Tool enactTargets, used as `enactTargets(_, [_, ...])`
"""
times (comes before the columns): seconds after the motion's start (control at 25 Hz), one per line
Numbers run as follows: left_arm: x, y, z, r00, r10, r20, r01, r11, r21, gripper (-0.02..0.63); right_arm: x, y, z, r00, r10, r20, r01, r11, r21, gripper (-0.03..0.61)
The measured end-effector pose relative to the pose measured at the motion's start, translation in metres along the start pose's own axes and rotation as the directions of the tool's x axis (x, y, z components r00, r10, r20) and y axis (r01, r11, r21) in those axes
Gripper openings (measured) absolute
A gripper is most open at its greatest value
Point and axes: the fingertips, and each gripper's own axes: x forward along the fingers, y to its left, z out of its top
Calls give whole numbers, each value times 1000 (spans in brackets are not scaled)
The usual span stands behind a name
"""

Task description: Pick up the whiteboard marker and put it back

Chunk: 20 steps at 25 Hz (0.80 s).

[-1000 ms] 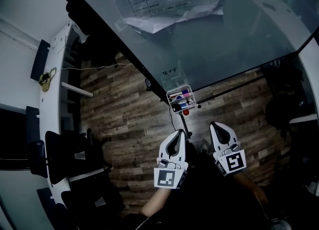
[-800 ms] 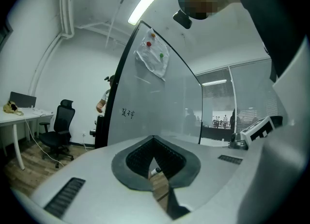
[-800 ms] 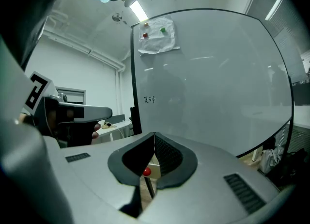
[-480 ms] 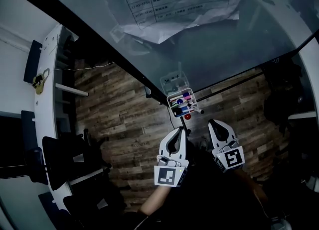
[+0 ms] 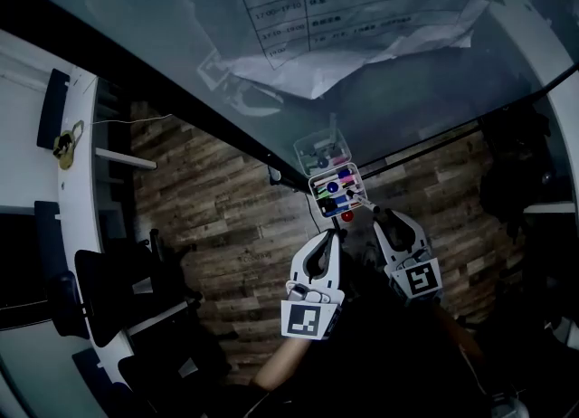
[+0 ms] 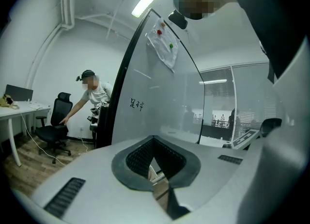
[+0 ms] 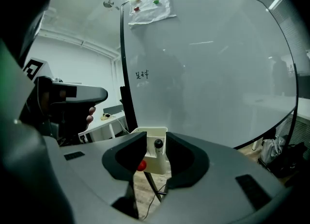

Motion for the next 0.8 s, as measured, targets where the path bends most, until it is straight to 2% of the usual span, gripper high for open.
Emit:
enactTargets(0.68, [1,19,-9,1000,19,-24,-19,999,-28,2,28,-7,-19,999,-25,-48,26,1000,9,112])
enactTargets(0.8, [1,22,-10,999,22,-30,-23,999,-31,2,29,-6,-20,999,-16,-48,17,1000,4,80])
